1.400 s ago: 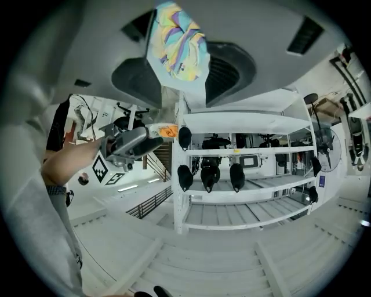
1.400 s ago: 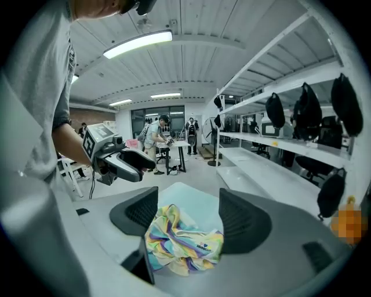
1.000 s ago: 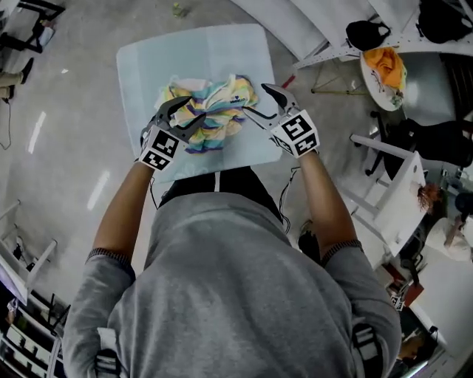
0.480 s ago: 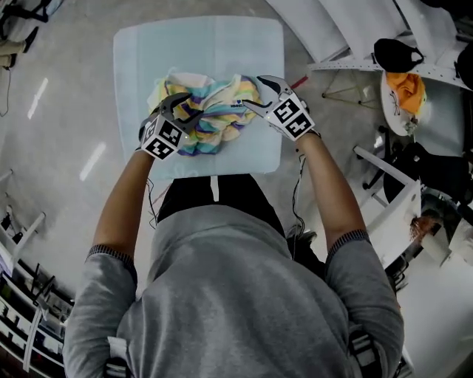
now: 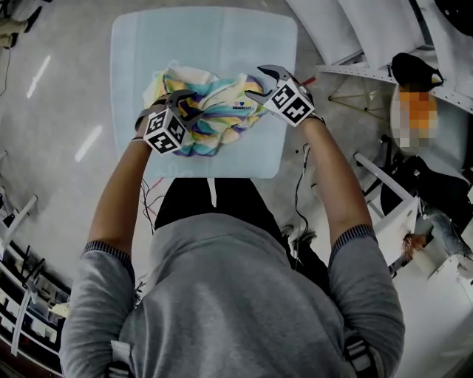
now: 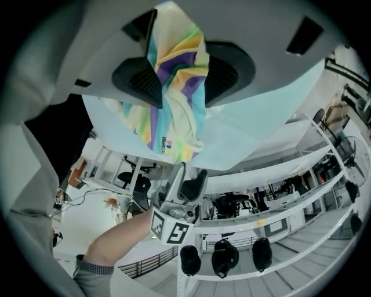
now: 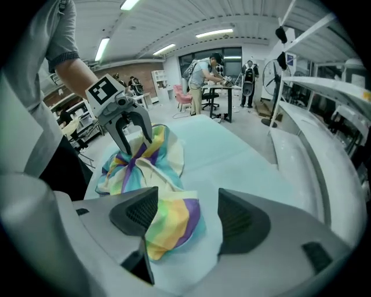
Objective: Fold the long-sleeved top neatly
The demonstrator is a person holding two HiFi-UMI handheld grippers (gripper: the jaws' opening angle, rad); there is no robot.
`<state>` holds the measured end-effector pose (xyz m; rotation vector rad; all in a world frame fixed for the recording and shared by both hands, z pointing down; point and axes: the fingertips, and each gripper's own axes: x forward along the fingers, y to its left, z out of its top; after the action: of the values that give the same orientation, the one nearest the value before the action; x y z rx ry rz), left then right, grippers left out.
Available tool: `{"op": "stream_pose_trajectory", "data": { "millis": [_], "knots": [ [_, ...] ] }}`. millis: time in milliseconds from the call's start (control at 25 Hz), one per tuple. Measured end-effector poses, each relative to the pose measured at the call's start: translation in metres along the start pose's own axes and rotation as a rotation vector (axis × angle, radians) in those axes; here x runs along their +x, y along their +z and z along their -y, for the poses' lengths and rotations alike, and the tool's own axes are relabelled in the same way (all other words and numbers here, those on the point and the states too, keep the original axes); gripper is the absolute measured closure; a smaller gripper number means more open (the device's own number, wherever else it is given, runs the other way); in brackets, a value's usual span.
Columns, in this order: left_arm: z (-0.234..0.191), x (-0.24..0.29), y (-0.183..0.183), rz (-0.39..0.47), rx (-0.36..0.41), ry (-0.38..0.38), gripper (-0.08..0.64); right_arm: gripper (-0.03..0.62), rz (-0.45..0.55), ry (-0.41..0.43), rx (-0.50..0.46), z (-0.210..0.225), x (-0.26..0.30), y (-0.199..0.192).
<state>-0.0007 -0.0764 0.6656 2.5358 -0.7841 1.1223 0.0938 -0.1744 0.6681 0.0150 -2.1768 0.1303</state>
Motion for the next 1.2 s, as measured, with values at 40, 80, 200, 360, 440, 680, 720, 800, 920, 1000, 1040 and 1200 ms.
{"op": "stream_pose_trajectory", "data": {
  "millis": [40,80,200,360,440,680,720,800,920,1000,1040,1200],
  "knots": [
    [0.001,0.003,-0.003,-0.012,0.018,-0.008,0.308,0.262,-0.011,0.014,-0.005,0.001,0.005,-0.003],
    [0.002,0.006,-0.006,-0.022,0.033,-0.014,0.308,0.263,-0.022,0.028,-0.01,0.002,0.01,-0.006],
    [0.002,0.015,-0.015,-0.05,0.056,-0.022,0.308,0.262,-0.055,0.071,-0.03,0.005,0.024,-0.013],
    [-0.001,0.025,-0.027,-0.082,0.066,-0.031,0.318,0.262,-0.092,0.139,-0.035,0.008,0.045,-0.02],
    [-0.003,0.029,-0.032,-0.089,0.07,-0.029,0.344,0.267,-0.116,0.183,-0.033,0.008,0.056,-0.027],
    [-0.02,0.027,-0.032,-0.019,0.01,0.01,0.509,0.455,-0.115,0.293,-0.058,-0.003,0.068,-0.03],
    [-0.025,0.023,-0.03,0.001,-0.011,0.021,0.511,0.503,-0.1,0.292,-0.07,-0.004,0.064,-0.026],
    [-0.036,0.012,-0.026,0.038,-0.042,0.05,0.517,0.543,-0.067,0.273,-0.092,-0.002,0.054,-0.018],
    [-0.057,-0.013,-0.018,0.096,-0.073,0.113,0.52,0.54,0.011,0.226,-0.079,0.005,0.029,0.001],
    [-0.071,-0.033,-0.008,0.142,-0.091,0.159,0.52,0.537,0.074,0.192,-0.055,0.009,0.006,0.018],
    [-0.077,-0.045,-0.001,0.167,-0.097,0.182,0.52,0.537,0.105,0.176,-0.047,0.009,-0.006,0.028],
    [-0.095,-0.095,0.035,0.26,-0.076,0.275,0.52,0.537,0.203,0.104,-0.065,-0.001,-0.055,0.068]
  ]
}}
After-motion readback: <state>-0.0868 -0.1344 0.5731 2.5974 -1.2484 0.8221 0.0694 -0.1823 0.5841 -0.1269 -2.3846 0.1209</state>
